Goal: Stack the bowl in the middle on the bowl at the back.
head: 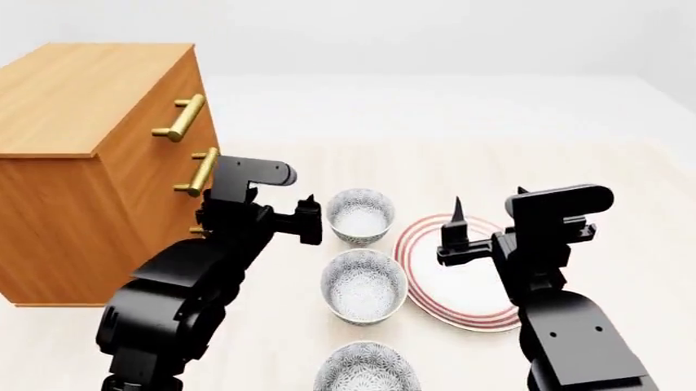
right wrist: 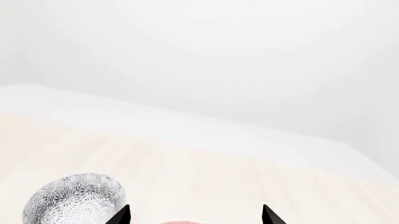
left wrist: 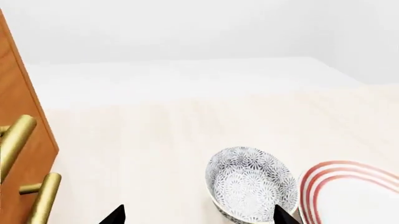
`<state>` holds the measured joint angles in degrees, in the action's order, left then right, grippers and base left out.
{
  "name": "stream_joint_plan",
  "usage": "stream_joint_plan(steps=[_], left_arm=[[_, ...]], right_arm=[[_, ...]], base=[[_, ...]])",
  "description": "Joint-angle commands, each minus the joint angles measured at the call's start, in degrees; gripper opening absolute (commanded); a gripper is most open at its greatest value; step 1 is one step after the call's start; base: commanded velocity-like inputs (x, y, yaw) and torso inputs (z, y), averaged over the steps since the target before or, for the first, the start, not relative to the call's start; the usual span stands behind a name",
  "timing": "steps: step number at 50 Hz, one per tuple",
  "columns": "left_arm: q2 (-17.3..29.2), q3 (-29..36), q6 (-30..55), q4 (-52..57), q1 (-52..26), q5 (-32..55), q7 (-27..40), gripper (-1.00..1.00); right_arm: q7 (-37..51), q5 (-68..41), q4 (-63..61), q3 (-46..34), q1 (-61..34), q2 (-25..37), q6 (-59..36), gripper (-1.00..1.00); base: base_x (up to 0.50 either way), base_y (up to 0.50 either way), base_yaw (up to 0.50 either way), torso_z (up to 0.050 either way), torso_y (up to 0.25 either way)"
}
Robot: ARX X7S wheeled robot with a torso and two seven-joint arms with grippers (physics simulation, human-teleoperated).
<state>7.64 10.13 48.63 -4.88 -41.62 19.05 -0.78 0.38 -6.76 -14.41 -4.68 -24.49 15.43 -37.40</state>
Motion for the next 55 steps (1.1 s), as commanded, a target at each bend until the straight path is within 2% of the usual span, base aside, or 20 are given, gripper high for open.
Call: stream_joint_plan(steps=[1,8,16,30,55], left_arm=[[0.34,1.65,11.62,0.63,-0.44,2.99,-0.08,1.00],[0.78,0.82,20.13,5.16,1.59,7.41,-1.10,1.00],[0.63,1.13,23.61,5.82,2.39,9.33,-1.45,1.00],[0.08,4.01,22.44,4.00,3.16,9.46,-2.03,1.00],[-3.32,5.57,18.95,-10.97,0.09,8.76,-1.87,1.00]], right_arm=[[0.21,-0.10,0.85,-0.08,0.49,0.38,0.36,1.00],[0.29,-0.32,0.73,0.12,1.92,0.72,0.81,1.00],[0.49,-0.52,0.25,0.26,2.99,1.05,0.64,1.00],[-0.06,-1.37,-0.04,0.38,4.73,1.56,1.78,1.00],[-0.15,-2.88,3.03,2.08,6.54,1.70,5.66,1.00]], base=[[0.00,0.00,0.00,0.000,0.000],[0.00,0.00,0.00,0.000,0.000],[0.00,0.00,0.00,0.000,0.000],[0.00,0.00,0.00,0.000,0.000],[0.00,0.00,0.00,0.000,0.000]])
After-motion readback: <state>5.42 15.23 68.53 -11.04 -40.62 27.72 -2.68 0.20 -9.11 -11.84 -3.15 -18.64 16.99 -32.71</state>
